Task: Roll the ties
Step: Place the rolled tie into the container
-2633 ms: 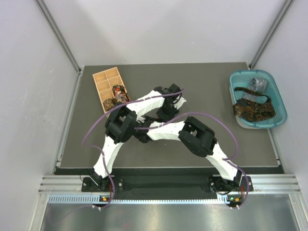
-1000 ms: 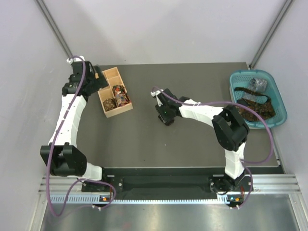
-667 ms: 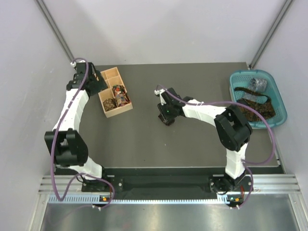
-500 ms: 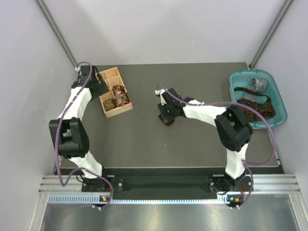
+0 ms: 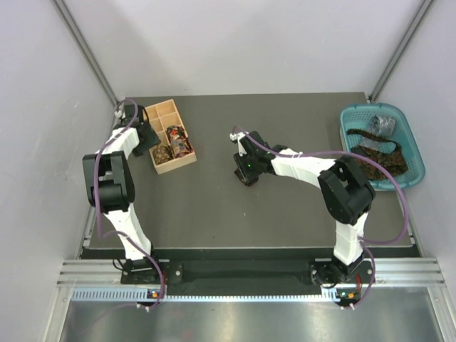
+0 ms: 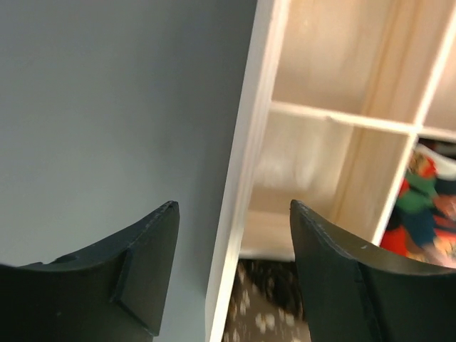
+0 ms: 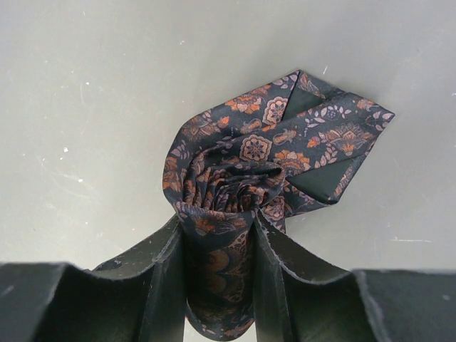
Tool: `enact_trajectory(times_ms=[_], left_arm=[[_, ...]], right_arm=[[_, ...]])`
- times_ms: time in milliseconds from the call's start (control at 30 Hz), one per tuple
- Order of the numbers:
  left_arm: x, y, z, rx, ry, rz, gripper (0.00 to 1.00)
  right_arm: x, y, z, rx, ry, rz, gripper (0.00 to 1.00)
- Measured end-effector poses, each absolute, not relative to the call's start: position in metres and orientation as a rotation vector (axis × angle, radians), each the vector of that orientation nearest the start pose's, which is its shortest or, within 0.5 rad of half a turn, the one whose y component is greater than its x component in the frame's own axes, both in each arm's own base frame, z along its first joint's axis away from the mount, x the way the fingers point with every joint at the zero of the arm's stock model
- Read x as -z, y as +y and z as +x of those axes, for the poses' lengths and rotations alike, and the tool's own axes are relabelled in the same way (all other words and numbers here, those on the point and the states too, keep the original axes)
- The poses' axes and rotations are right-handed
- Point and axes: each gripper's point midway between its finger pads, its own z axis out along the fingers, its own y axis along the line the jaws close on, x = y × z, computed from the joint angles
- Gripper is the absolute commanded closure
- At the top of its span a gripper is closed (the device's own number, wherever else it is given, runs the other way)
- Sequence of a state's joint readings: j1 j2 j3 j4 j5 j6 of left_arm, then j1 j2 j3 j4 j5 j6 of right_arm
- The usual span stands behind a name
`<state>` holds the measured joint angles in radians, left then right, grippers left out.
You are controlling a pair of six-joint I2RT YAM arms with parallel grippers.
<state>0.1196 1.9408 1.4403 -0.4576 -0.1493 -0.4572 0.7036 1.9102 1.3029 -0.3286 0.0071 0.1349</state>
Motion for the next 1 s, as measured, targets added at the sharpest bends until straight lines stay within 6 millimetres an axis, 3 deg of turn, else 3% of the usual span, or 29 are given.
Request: enact_trajectory(times_ms=[200, 300, 333, 467, 1000], left_arm=[[-0.045, 0.072, 0.478, -0.049, 2.416, -0.804, 0.5], [-0.037, 0.074, 0.478, -0.054, 2.432, -0.807, 0.63], [-0.036, 0.073, 0.479, -0.045, 2.432, -0.8, 0.74], [-0.038, 0.07, 0.482, -0.047, 2.442, -0.737, 1.0], [-0.038, 0.063, 0.481, 0.031, 2.482, -0.663, 1.0]], right_arm=[[-0.046, 0.299, 0.347, -0.327, 2.438, -0.708, 0.9], [-0.046, 0.298, 0.347, -0.32, 2.438, -0.705, 0.88], [-0.046, 0.298, 0.347, -0.318, 2.438, -0.704, 0.87], [-0.046, 0.297, 0.348, -0.308, 2.44, -0.7, 0.85], [-0.044, 0.296, 0.35, -0.274, 2.471, -0.695, 0.79]])
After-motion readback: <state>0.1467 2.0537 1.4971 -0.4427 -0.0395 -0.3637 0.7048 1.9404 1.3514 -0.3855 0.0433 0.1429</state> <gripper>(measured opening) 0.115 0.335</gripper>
